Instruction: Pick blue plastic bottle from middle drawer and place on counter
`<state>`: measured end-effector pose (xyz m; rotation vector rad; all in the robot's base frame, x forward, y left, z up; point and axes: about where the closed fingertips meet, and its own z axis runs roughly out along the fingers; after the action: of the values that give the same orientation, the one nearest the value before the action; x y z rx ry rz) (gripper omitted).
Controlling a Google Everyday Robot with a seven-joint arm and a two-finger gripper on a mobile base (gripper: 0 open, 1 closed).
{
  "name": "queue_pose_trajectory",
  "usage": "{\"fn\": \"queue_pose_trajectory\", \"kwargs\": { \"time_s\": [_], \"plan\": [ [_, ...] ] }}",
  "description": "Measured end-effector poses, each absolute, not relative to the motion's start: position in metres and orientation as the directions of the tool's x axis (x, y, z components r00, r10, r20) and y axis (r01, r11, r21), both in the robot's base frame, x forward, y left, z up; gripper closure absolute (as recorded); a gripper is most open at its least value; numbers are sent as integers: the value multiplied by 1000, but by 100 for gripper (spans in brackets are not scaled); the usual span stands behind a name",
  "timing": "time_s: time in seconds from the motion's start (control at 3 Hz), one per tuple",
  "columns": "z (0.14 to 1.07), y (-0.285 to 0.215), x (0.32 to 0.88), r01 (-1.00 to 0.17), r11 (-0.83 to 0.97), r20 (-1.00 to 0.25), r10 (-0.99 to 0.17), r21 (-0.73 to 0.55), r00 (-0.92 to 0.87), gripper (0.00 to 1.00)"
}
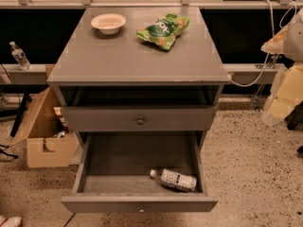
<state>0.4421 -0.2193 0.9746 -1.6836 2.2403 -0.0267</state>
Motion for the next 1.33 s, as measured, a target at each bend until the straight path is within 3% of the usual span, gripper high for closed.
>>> {"fn": "queue_pose_trajectory", "kwargs": {
  "time_s": [0.67,1.33],
  "plan": [
    [895,-171,418,-932,359,-389,-868,-61,-309,0],
    [862,-166,408,-932,362,-374,-868,-26,-327,0]
  ]
}}
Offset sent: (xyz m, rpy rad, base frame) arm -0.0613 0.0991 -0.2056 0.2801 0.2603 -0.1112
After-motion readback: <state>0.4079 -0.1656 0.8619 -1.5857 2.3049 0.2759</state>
